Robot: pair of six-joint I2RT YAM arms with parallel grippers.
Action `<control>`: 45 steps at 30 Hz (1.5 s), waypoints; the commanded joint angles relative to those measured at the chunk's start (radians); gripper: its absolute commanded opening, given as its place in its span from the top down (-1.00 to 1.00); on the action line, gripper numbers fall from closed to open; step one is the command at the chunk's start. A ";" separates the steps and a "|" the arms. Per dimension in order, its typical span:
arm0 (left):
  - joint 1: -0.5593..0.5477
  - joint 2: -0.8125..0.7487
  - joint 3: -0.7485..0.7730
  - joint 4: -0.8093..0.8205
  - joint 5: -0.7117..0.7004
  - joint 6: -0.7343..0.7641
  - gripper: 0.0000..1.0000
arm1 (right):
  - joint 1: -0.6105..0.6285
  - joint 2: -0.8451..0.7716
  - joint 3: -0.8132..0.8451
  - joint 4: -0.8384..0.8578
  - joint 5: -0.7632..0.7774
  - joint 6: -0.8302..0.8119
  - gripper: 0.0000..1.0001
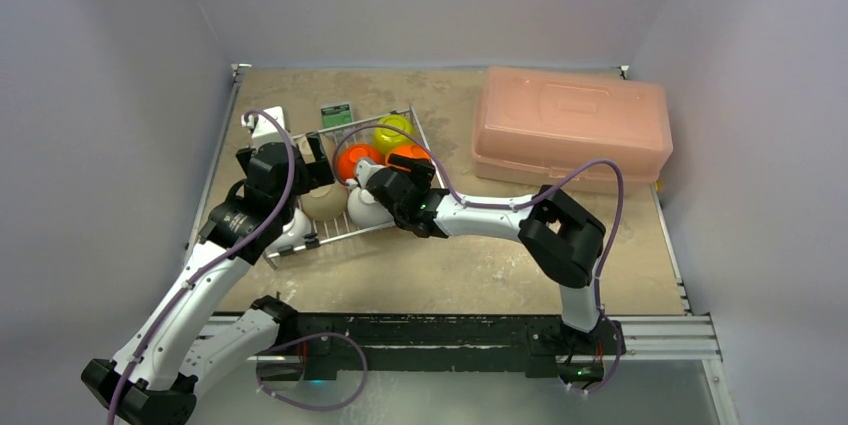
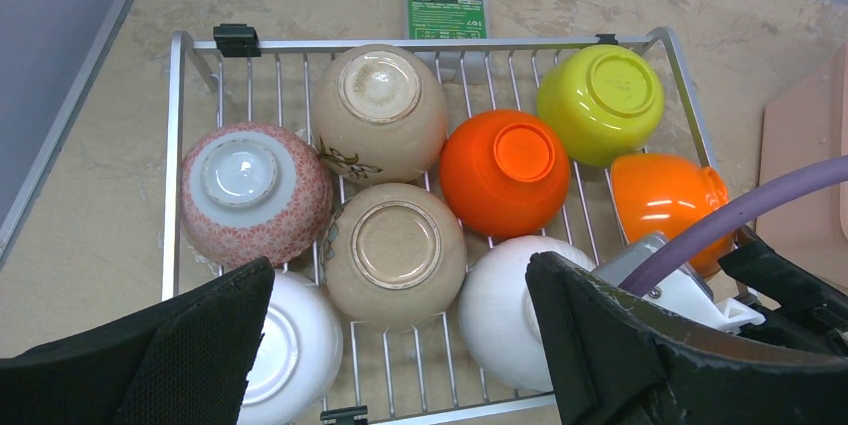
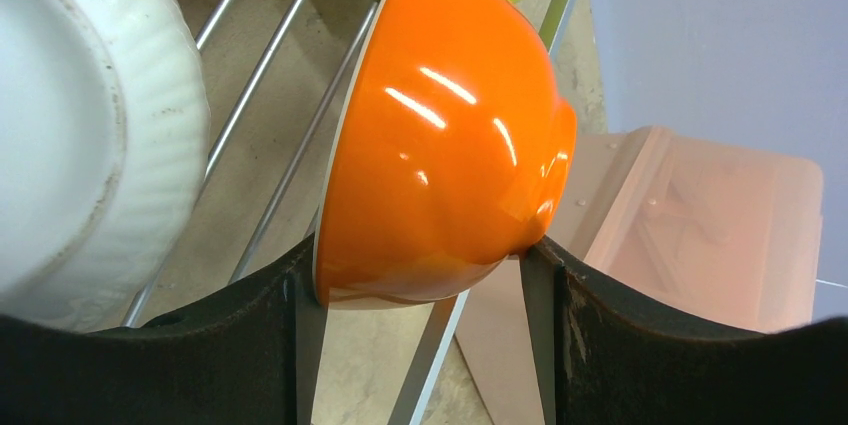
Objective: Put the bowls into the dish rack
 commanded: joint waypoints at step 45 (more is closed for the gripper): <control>0.001 0.015 0.000 0.018 0.033 -0.009 -0.96 | -0.220 -0.397 -0.057 -0.168 -0.585 0.708 0.20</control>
